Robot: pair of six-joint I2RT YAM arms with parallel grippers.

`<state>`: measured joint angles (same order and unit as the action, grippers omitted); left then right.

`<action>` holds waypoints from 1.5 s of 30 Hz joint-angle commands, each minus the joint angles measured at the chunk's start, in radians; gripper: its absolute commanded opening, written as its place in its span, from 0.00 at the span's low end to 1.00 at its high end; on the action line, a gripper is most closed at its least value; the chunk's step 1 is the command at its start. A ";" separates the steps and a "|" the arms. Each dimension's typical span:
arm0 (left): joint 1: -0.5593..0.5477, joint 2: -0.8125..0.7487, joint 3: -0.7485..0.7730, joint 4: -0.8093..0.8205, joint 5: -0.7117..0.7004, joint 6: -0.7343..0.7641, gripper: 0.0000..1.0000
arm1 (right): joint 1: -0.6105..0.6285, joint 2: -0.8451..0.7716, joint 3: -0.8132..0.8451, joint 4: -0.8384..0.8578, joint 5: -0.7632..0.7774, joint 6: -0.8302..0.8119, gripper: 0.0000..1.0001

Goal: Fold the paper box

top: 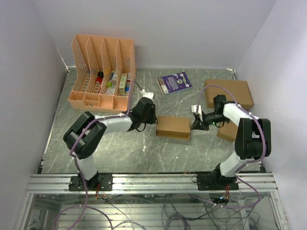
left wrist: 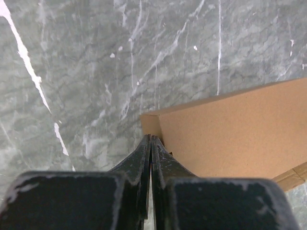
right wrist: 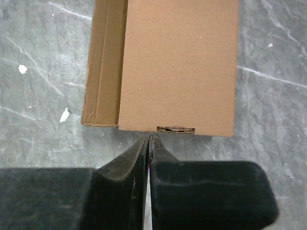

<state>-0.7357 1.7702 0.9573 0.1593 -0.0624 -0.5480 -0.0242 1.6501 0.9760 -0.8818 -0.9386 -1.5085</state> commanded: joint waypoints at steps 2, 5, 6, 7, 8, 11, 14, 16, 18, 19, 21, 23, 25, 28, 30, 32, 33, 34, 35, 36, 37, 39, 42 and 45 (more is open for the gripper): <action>0.050 -0.045 0.028 -0.047 0.015 0.065 0.11 | -0.018 -0.055 0.003 -0.001 -0.001 -0.020 0.06; 0.070 -0.136 -0.016 -0.070 -0.001 0.072 0.12 | -0.053 -0.082 0.009 0.016 -0.006 0.003 0.13; 0.071 -0.170 -0.040 -0.076 0.002 0.070 0.12 | -0.065 -0.094 0.010 0.026 -0.014 0.016 0.16; 0.072 -0.206 -0.064 -0.078 0.014 0.062 0.12 | -0.075 -0.106 0.008 0.035 -0.028 0.032 0.19; 0.072 -0.243 -0.098 -0.071 0.028 0.053 0.13 | -0.082 -0.122 0.006 0.048 -0.042 0.050 0.23; 0.070 -0.366 -0.255 0.022 0.129 -0.028 0.14 | -0.081 -0.177 -0.005 0.123 -0.123 0.153 0.40; 0.028 -0.472 -0.410 0.176 0.201 -0.142 0.24 | -0.034 -0.209 -0.003 0.228 -0.151 0.296 0.58; -0.027 -0.522 -0.486 0.283 0.198 -0.203 0.35 | 0.022 -0.189 0.017 0.318 -0.125 0.462 0.61; -0.089 -0.553 -0.561 0.416 0.178 -0.269 0.44 | 0.070 -0.147 0.086 0.379 -0.064 0.630 0.61; -0.113 -0.554 -0.602 0.506 0.169 -0.312 0.47 | 0.091 -0.126 0.105 0.411 -0.015 0.709 0.61; -0.152 -0.532 -0.668 0.669 0.147 -0.398 0.48 | 0.112 -0.097 0.126 0.476 0.092 0.839 0.59; -0.193 -0.496 -0.703 0.763 0.095 -0.441 0.48 | 0.120 -0.093 0.106 0.536 0.175 0.900 0.57; -0.235 -0.450 -0.686 0.748 0.034 -0.472 0.43 | 0.124 -0.092 0.073 0.596 0.261 0.932 0.47; -0.279 -0.369 -0.605 0.626 -0.032 -0.497 0.34 | 0.132 -0.067 0.057 0.605 0.344 0.902 0.32; -0.308 -0.318 -0.566 0.593 -0.068 -0.509 0.16 | 0.140 -0.028 0.059 0.603 0.382 0.874 0.18; -0.327 -0.265 -0.536 0.587 -0.089 -0.527 0.12 | 0.145 0.013 0.082 0.569 0.385 0.839 0.07; -0.334 -0.238 -0.525 0.590 -0.094 -0.537 0.11 | 0.146 0.029 0.089 0.553 0.383 0.830 0.05; -0.342 -0.209 -0.513 0.596 -0.096 -0.543 0.11 | 0.148 0.040 0.092 0.541 0.378 0.817 0.04; -0.348 -0.182 -0.504 0.606 -0.099 -0.551 0.11 | 0.148 0.045 0.087 0.536 0.375 0.806 0.03; -0.352 -0.150 -0.494 0.616 -0.101 -0.560 0.11 | 0.149 0.049 0.081 0.536 0.370 0.795 0.02; -0.354 -0.119 -0.488 0.639 -0.101 -0.568 0.12 | 0.149 0.053 0.076 0.530 0.363 0.782 0.02; -0.357 -0.053 -0.481 0.690 -0.099 -0.583 0.12 | 0.150 0.058 0.073 0.505 0.339 0.760 0.01; -0.357 0.004 -0.459 0.729 -0.103 -0.582 0.12 | 0.150 0.057 0.067 0.453 0.292 0.724 0.00; -0.349 0.026 -0.429 0.696 -0.113 -0.563 0.13 | 0.150 0.045 0.056 0.415 0.270 0.704 0.00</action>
<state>-1.0859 1.7718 0.4759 0.8135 -0.1246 -1.1236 0.1200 1.7100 1.0481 -0.3943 -0.6170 -0.7517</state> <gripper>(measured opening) 0.126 0.006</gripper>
